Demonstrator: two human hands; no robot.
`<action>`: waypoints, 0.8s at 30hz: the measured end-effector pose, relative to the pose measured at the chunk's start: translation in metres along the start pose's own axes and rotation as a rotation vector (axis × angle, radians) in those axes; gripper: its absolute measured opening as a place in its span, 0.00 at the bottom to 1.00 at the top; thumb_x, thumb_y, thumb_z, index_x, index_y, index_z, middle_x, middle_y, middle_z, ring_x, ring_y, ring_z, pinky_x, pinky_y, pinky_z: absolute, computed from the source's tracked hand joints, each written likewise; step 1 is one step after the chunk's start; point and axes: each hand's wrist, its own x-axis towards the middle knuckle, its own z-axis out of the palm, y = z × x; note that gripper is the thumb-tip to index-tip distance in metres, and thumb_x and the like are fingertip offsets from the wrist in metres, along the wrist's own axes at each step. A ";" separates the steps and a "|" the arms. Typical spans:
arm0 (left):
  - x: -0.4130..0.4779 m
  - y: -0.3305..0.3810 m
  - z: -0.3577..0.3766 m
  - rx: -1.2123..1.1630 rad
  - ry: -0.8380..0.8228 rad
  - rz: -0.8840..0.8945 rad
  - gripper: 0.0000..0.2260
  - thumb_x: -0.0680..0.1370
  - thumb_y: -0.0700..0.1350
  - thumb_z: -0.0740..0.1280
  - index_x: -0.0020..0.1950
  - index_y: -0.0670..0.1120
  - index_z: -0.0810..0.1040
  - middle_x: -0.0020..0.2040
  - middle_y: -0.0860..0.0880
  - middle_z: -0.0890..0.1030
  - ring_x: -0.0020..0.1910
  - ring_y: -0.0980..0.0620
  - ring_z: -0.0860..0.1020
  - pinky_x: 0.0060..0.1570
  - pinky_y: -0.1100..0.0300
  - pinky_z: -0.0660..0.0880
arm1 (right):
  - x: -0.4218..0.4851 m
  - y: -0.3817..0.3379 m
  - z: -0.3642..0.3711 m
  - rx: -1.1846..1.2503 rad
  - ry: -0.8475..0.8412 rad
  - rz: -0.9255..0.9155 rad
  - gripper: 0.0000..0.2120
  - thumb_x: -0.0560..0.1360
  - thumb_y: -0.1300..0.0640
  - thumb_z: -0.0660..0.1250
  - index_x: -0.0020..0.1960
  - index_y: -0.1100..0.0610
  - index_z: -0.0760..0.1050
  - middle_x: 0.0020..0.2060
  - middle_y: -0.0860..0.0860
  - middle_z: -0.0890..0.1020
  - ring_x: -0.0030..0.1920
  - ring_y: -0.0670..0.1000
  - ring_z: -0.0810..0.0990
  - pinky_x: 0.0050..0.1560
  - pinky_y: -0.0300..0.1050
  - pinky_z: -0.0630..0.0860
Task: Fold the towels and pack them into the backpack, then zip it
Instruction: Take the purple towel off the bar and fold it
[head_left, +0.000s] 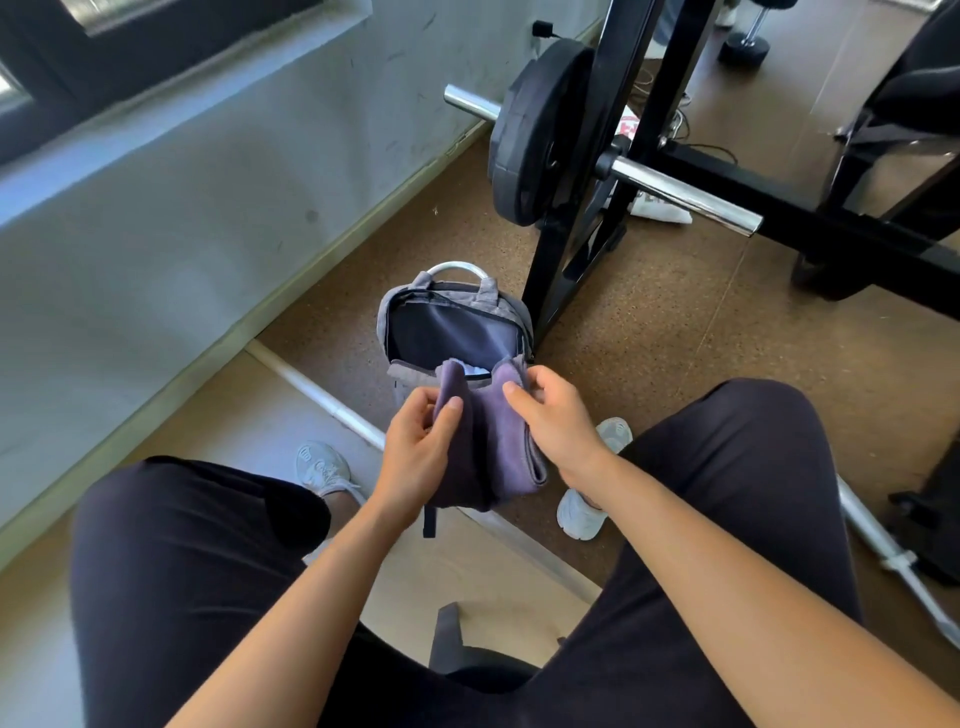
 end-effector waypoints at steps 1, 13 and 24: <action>-0.001 0.001 0.003 -0.017 -0.014 0.011 0.05 0.82 0.50 0.66 0.49 0.50 0.78 0.41 0.53 0.81 0.41 0.57 0.77 0.46 0.55 0.74 | -0.001 0.001 0.005 -0.009 -0.005 -0.014 0.06 0.80 0.57 0.67 0.49 0.60 0.76 0.44 0.62 0.83 0.43 0.50 0.78 0.46 0.52 0.76; -0.003 0.009 -0.001 -0.417 -0.355 -0.194 0.22 0.76 0.50 0.56 0.63 0.43 0.80 0.44 0.44 0.80 0.39 0.48 0.78 0.42 0.55 0.79 | -0.007 0.001 0.013 0.056 -0.175 0.039 0.23 0.71 0.61 0.79 0.62 0.55 0.74 0.55 0.50 0.84 0.55 0.45 0.83 0.55 0.35 0.78; 0.016 -0.003 -0.022 -0.363 0.063 -0.491 0.08 0.76 0.49 0.68 0.48 0.45 0.81 0.41 0.48 0.79 0.36 0.51 0.77 0.40 0.57 0.74 | 0.000 -0.018 -0.010 0.530 -0.376 0.208 0.24 0.76 0.67 0.69 0.70 0.63 0.69 0.63 0.65 0.79 0.60 0.60 0.81 0.60 0.53 0.79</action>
